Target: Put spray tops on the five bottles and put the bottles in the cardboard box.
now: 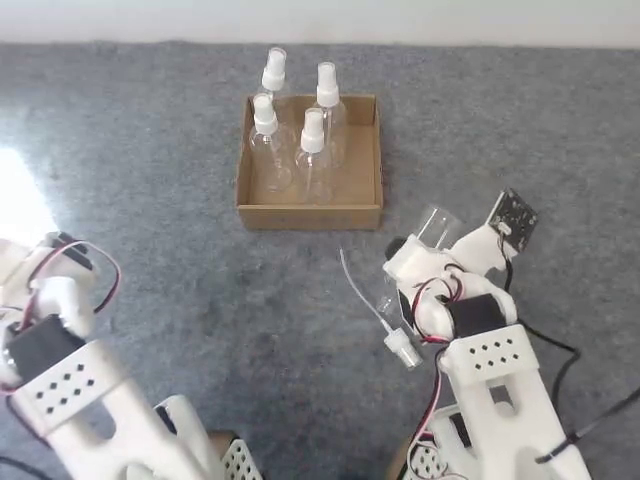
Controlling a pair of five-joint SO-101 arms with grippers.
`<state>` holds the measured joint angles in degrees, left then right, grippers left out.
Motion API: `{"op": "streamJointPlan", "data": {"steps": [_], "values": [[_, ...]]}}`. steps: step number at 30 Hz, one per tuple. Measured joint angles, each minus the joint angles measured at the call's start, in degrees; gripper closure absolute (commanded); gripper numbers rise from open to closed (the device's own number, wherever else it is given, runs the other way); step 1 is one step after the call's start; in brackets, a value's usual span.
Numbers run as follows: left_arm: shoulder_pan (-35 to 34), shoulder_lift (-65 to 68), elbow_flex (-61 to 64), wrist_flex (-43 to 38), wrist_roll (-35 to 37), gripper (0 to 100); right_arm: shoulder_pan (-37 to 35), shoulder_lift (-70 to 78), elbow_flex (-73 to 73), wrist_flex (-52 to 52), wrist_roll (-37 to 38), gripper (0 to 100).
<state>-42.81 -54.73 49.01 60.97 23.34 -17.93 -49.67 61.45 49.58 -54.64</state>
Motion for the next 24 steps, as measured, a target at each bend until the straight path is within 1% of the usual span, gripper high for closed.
{"op": "streamJointPlan", "data": {"steps": [7,13,15,18,19,21,24], "values": [[0.00,0.09,0.18,-0.79,0.00,89,0.70,0.00,7.82,-11.87,-0.79,91.6],[0.00,0.09,0.70,-1.23,0.00,89,0.62,0.00,12.13,-17.58,-0.79,91.1],[0.00,0.09,0.70,-1.23,0.00,89,0.62,0.00,12.40,-18.20,-0.79,86.4],[0.00,0.09,0.70,-1.23,0.00,89,0.62,0.00,12.31,-18.29,-0.79,76.3],[0.00,0.09,0.70,-1.23,0.00,89,0.62,0.00,12.31,-18.29,-0.79,74.9],[0.00,0.09,0.70,-1.23,0.00,89,0.62,0.00,12.31,-18.29,-0.79,76.4],[0.00,0.09,0.70,-1.23,0.00,89,0.62,0.00,12.31,-18.11,-0.79,81.3]]}}
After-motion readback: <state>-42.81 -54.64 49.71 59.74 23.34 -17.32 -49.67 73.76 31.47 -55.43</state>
